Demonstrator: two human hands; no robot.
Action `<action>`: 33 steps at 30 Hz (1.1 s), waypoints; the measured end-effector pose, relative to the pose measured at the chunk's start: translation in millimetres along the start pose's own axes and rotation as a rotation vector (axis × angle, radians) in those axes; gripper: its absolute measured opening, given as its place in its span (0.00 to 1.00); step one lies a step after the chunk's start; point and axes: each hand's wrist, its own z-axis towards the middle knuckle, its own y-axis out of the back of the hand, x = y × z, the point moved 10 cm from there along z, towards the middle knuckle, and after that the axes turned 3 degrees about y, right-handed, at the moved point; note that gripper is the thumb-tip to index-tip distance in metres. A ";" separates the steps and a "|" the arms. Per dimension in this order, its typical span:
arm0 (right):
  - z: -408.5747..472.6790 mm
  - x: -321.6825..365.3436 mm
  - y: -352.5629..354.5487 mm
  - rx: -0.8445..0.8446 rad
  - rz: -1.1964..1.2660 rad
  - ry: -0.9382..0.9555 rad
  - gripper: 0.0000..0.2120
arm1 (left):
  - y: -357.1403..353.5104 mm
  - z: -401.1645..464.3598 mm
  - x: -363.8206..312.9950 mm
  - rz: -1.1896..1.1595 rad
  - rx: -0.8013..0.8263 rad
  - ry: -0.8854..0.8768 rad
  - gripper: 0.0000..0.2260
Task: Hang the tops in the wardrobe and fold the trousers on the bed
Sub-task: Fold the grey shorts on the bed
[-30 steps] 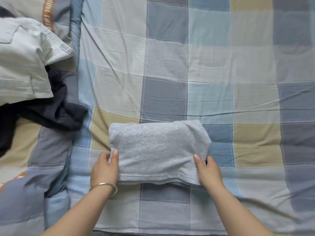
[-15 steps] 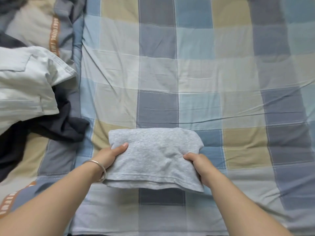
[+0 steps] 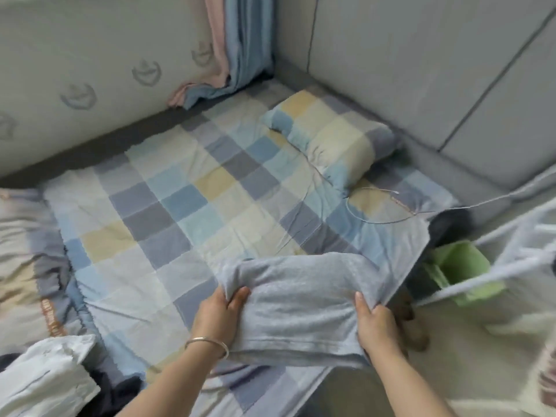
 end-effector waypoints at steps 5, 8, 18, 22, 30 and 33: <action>-97.5 -85.4 180.2 -0.335 0.205 -0.184 0.22 | -78.7 -111.5 -149.3 0.157 0.188 -0.392 0.12; -174.3 -168.8 268.7 -0.555 0.332 -0.307 0.18 | -169.9 -207.7 -207.1 0.300 0.356 -0.586 0.17; -472.8 -459.1 479.7 -1.248 0.707 -0.653 0.16 | -471.5 -645.3 -242.8 0.639 0.859 -1.288 0.19; -547.0 -529.8 539.5 -1.432 0.806 -0.688 0.18 | -546.3 -775.9 -238.4 0.679 0.939 -1.406 0.23; -569.3 -633.7 601.5 -1.554 0.920 -0.773 0.17 | -677.3 -900.6 -242.1 0.759 1.041 -1.559 0.24; -559.0 -668.2 608.0 -1.586 0.946 -0.844 0.19 | -731.7 -922.5 -238.3 0.831 1.081 -1.576 0.26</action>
